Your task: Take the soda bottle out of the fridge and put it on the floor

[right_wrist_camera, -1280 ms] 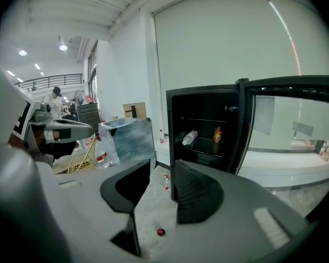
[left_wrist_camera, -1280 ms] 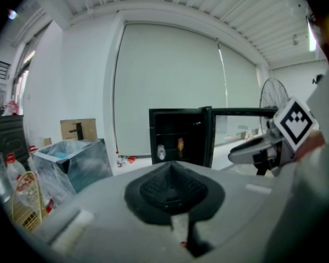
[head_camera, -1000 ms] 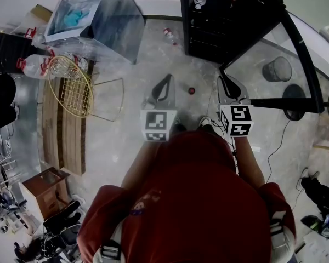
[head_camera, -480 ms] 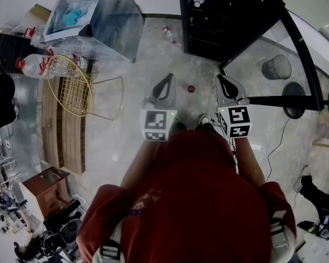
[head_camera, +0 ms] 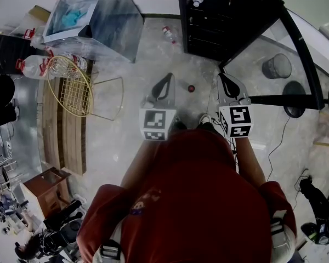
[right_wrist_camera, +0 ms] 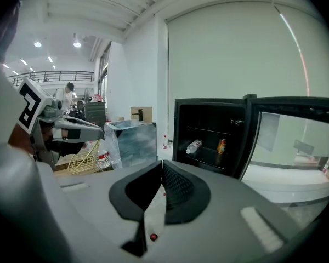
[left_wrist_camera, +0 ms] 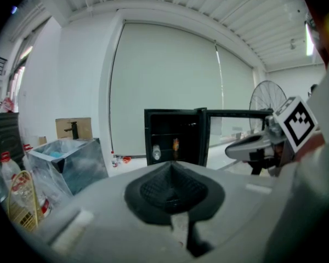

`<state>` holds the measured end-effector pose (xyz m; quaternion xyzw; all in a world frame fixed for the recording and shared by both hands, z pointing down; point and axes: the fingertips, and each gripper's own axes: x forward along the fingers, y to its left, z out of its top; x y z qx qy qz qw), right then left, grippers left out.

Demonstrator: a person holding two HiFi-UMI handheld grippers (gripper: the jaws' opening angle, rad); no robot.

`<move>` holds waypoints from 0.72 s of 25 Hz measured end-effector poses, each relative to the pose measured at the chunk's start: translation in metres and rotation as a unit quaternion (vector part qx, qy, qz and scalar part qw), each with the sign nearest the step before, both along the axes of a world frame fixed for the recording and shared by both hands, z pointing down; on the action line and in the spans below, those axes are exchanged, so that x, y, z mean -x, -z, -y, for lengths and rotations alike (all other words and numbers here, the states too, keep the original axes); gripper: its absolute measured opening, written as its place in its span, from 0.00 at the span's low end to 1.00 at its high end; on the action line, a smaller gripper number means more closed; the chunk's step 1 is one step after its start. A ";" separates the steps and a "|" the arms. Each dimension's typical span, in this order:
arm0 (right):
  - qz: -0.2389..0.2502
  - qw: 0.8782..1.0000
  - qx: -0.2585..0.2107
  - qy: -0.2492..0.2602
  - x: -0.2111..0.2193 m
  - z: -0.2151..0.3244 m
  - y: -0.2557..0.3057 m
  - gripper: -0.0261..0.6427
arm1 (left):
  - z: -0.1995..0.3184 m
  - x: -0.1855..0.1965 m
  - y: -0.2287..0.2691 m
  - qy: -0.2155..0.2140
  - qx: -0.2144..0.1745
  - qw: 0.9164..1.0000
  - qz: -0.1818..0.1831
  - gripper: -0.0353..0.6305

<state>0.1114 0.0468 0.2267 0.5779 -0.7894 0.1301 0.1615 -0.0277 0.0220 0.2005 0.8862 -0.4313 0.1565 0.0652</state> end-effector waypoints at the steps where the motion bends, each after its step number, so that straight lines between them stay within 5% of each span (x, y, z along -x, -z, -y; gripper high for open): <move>1: 0.000 1.000 -0.002 -0.002 -0.001 0.001 0.001 0.04 | 0.001 0.000 0.000 0.000 0.000 1.000 0.001 0.05; 18: 0.026 0.999 -0.012 -0.033 -0.020 0.007 -0.003 0.04 | 0.006 -0.003 -0.010 0.016 0.007 1.000 -0.002 0.05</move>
